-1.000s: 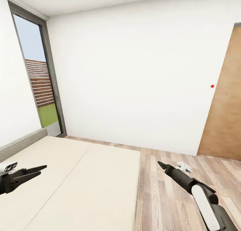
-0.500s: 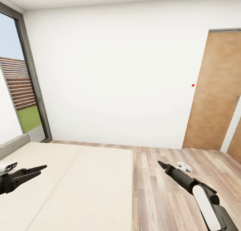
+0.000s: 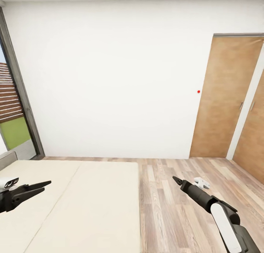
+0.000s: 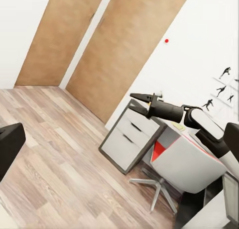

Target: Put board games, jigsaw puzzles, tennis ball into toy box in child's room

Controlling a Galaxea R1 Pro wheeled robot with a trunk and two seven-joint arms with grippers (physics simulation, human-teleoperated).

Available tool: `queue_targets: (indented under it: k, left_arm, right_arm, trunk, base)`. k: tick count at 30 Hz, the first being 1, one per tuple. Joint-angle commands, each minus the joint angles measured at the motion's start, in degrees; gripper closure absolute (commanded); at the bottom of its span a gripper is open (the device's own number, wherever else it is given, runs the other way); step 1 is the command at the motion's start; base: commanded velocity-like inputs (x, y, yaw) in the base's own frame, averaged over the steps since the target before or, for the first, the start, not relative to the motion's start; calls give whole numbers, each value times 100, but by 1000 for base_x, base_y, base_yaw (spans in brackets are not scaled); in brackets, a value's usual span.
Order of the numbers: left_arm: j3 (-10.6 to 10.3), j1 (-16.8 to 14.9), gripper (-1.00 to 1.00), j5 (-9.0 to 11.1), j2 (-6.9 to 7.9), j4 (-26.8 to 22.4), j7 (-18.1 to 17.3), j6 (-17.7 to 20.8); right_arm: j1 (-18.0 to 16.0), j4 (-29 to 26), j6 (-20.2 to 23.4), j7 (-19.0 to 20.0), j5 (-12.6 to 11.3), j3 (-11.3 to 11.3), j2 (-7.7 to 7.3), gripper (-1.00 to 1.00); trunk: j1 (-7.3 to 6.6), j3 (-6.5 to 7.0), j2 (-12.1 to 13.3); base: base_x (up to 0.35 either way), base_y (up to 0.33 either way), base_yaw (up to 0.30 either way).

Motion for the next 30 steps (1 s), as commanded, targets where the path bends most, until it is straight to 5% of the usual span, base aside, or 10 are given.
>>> queue_targets:
  k: [1,30]
  left_arm:
    - [1,0,-100,-3,8,2,-24,62]
    - [1,0,-100,6,19,3,-24,69]
  right_arm:
    - [-2,-4,24,24,4,-10,2,-100]
    - [7,-20,3,32,1,-10,3,-100]
  trunk:
    - [2,-4,-5]
    - [2,-8,-5]
  base:
    - [-78,244,-67]
    - [-34,197,-19]
